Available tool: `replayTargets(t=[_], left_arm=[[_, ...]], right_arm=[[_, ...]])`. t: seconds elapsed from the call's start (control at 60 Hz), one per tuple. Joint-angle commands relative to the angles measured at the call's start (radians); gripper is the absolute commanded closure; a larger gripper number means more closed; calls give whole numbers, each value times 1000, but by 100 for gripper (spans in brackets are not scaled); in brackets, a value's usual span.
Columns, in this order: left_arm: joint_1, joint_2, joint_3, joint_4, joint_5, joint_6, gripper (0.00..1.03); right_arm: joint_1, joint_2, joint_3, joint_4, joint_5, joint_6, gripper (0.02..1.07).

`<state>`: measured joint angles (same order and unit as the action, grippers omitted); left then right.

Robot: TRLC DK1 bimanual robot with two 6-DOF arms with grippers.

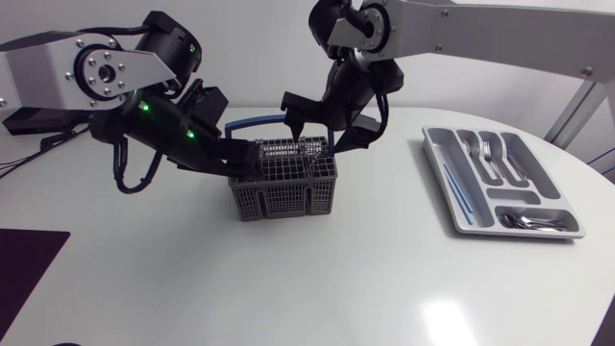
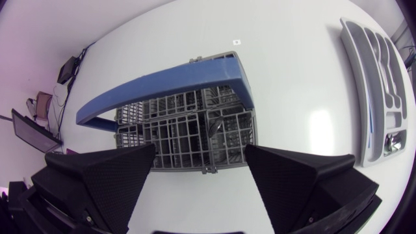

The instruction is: Unload the cutlery basket into the drawer organizer.

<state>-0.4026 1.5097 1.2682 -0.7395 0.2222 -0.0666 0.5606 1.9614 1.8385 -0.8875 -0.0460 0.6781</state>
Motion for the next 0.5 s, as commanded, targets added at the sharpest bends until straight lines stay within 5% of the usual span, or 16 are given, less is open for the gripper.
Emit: replayTargets(t=[0.0,0.167,0.267,0.483], left_arm=[[7,-14,-27,3,-3,21,11],[8,-8,-36,20,-3,21,11],[10,-6,-43,26,-3,21,11],[19,0,-44,31,-1,22,11]], right_arm=[[-8,45,8,-14,-5,77,14],[-2,45,-19,27,11,110,17],[-2,37,-62,119,43,115,45],[15,57,-64,131,64,143,45]])
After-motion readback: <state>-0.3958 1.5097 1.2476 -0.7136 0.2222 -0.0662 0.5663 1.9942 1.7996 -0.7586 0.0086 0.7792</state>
